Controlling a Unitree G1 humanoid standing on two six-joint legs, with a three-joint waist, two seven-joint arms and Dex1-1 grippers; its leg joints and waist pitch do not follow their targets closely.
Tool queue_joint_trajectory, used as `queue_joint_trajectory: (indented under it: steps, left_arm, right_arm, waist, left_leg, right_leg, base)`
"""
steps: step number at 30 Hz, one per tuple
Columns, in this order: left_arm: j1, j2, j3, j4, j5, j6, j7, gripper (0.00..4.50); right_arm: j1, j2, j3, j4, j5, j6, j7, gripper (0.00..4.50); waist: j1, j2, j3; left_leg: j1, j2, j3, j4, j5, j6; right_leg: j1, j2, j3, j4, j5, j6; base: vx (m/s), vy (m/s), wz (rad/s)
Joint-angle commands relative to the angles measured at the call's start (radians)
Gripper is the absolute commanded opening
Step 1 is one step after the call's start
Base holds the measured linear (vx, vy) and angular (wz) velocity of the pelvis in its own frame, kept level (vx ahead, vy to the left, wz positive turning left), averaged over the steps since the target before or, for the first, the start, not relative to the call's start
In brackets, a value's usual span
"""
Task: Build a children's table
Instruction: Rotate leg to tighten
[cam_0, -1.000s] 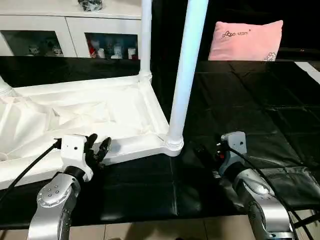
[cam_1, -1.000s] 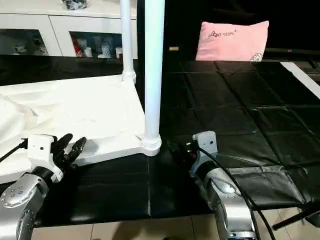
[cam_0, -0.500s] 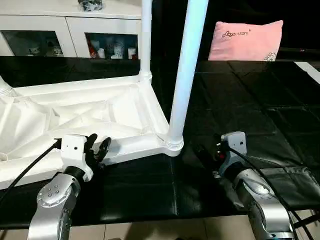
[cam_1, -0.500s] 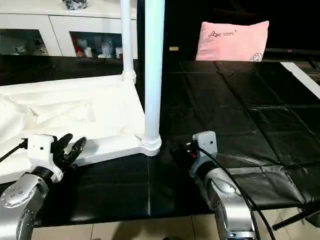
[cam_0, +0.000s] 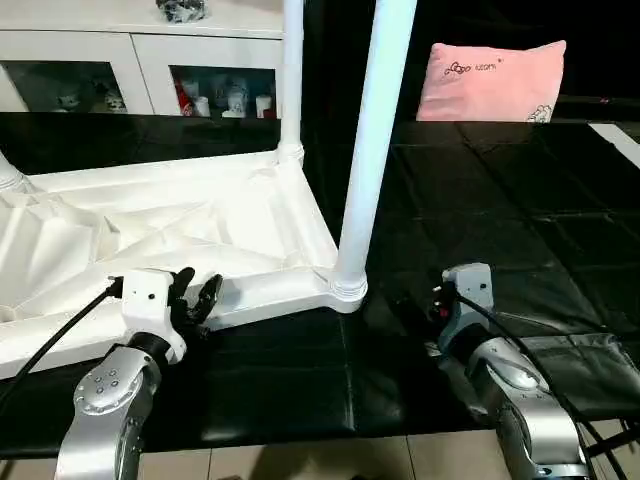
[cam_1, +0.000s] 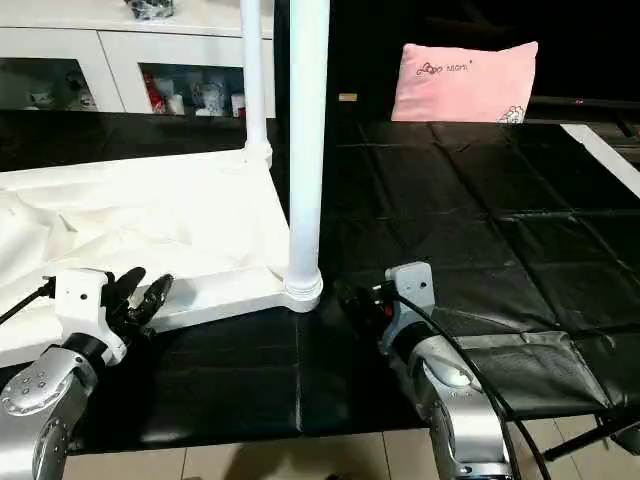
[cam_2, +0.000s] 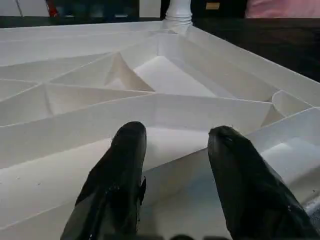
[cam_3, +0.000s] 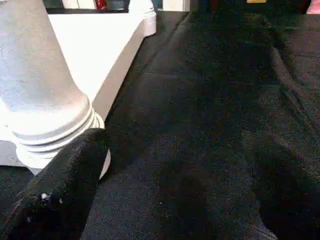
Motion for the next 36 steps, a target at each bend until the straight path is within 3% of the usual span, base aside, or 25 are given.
queue_joint_trajectory:
  steps: [1,36]
  left_arm:
    - [0.000,0.000,0.005,-0.021,-0.005,-0.005,0.007,2.26]
    - [0.000,0.000,0.005,-0.021,-0.005,-0.005,0.007,2.26]
  right_arm:
    - [-0.010,-0.001,-0.012,0.004,-0.005,-0.003,-0.004,4.50]
    - [-0.010,-0.001,-0.012,0.004,-0.005,-0.003,-0.004,4.50]
  waist:
    - [-0.001,0.007,-0.044]
    - [-0.001,0.008,-0.045]
  left_leg:
    - [-0.001,0.025,-0.014,-0.077,-0.332,0.031]
    - [-0.001,0.026,-0.014,-0.077,-0.325,0.032]
  right_leg:
    - [0.040,-0.059,0.059,-0.105,-0.498,0.007]
    - [0.041,-0.058,0.060,-0.103,-0.488,0.001]
  base:
    - [0.000,0.000,0.00]
    - [0.000,0.000,0.00]
